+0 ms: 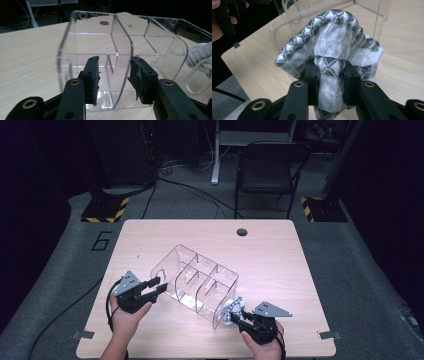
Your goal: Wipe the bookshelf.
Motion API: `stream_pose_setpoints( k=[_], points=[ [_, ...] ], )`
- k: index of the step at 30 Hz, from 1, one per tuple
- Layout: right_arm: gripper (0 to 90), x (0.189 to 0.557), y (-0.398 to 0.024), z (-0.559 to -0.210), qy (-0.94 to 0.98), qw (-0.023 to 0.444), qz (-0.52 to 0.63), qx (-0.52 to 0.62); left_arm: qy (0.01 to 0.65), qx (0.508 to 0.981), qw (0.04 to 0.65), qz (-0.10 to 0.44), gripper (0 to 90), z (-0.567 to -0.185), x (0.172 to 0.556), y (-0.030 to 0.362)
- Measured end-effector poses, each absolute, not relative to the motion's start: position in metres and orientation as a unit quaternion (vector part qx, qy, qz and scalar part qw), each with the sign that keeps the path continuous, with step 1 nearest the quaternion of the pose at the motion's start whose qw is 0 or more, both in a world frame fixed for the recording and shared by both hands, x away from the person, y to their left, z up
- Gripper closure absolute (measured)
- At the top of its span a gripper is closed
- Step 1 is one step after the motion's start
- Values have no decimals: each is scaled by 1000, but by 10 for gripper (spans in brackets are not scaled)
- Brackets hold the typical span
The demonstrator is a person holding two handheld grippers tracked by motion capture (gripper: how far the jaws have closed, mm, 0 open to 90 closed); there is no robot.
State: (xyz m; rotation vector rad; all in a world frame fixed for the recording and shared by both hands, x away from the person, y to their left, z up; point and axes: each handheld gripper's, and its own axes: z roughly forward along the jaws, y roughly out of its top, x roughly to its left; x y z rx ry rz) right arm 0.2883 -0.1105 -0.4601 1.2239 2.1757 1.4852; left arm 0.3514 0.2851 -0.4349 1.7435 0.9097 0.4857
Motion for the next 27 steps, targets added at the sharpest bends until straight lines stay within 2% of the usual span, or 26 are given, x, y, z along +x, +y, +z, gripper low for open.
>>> stream_pose_setpoints(
  k=[5,8,13,18,27],
  points=[
    [702,285,-109,-456,740,121,513,419,407,710,530,223,498,-436,354,306],
    [703,284,-110,-456,740,121,513,418,412,710,531,211,483,-446,363,310],
    [704,282,-110,-453,740,123,513,417,411,729,519,174,500,-462,378,306],
    [705,277,-113,-446,731,129,525,418,395,744,508,180,509,-467,383,302],
    [703,278,-111,-420,726,148,541,398,398,738,516,174,543,-471,382,301]
  ],
)
